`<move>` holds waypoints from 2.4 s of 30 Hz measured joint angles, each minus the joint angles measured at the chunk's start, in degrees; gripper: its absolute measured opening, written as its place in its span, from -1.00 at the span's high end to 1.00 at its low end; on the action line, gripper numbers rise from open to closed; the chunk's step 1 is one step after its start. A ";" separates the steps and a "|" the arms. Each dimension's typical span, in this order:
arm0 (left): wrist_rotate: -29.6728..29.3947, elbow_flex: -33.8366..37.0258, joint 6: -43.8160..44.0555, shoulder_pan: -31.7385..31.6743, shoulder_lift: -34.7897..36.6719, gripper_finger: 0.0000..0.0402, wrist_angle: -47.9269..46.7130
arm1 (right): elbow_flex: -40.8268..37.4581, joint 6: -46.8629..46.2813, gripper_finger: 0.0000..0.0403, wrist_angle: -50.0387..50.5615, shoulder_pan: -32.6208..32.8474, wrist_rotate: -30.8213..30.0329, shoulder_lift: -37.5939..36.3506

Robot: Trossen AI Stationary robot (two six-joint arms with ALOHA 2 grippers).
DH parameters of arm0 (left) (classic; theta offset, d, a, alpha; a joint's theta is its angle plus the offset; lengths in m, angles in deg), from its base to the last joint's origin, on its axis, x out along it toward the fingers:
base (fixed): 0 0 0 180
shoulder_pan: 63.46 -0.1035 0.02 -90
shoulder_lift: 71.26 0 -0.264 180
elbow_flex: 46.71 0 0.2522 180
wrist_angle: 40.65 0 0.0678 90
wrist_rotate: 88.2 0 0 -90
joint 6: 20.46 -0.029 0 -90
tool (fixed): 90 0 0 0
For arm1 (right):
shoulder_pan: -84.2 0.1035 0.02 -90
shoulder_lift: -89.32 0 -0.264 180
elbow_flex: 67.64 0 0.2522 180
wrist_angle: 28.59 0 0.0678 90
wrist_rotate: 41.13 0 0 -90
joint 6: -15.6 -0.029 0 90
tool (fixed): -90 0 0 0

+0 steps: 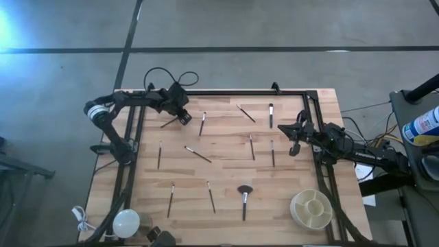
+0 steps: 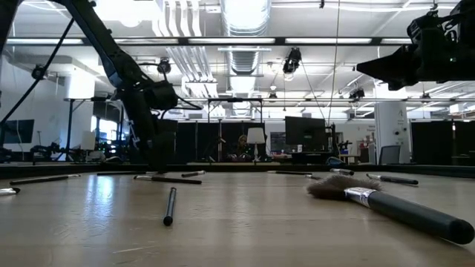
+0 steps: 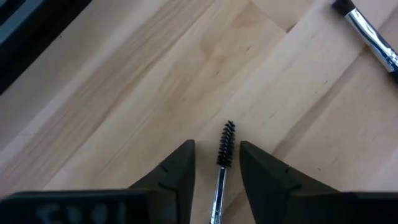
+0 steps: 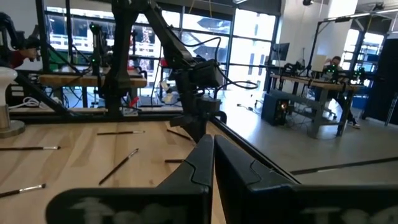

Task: Put items in baskets/containers
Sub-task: Put the black lash brush into the white organizer

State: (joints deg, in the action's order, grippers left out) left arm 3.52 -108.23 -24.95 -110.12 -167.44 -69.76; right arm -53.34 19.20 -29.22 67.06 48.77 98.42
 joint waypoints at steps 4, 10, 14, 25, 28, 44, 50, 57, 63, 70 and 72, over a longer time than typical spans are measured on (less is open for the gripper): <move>0.34 0.00 0.06 -0.11 -0.46 0.72 0.29 | 0.00 0.02 0.96 0.00 0.00 -0.02 0.00; 0.60 0.11 4.81 -0.11 1.07 0.97 1.29 | 0.00 -0.37 0.96 0.02 0.00 -0.02 0.00; 1.35 0.46 7.12 0.49 5.37 0.99 2.05 | 0.00 -0.90 0.96 0.25 0.00 -0.04 0.07; 7.50 12.25 17.00 7.42 22.05 1.00 31.52 | 0.02 -2.92 0.96 -0.20 0.00 0.00 2.38; 8.41 18.36 21.27 11.33 23.83 1.00 47.11 | 0.02 -3.94 0.96 -1.71 0.00 0.04 4.99; 7.19 25.90 23.08 26.10 12.27 1.00 92.69 | 0.02 -14.25 0.96 -24.80 0.04 2.98 26.98; 7.21 22.49 23.15 29.34 4.47 1.00 99.19 | 0.02 -17.47 0.95 -34.33 1.31 3.09 36.56; 7.87 17.99 22.68 31.02 -2.20 1.00 102.83 | 2.65 -19.72 0.77 -44.74 4.18 3.07 49.08; 8.98 15.45 23.71 31.52 -4.74 1.00 103.11 | 12.97 -18.53 0.51 -44.54 6.96 3.18 62.43; 9.37 15.23 23.37 32.24 -5.00 1.00 103.27 | 25.09 -19.36 0.26 -44.57 7.43 6.97 75.07; 9.70 15.28 23.23 32.42 -4.86 1.00 103.27 | 27.57 -19.49 0.21 -44.51 7.43 7.19 77.88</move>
State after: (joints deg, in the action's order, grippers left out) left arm 13.22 -92.96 -1.72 -77.70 -172.31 33.51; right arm -25.77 -0.29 -73.73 74.49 55.96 176.31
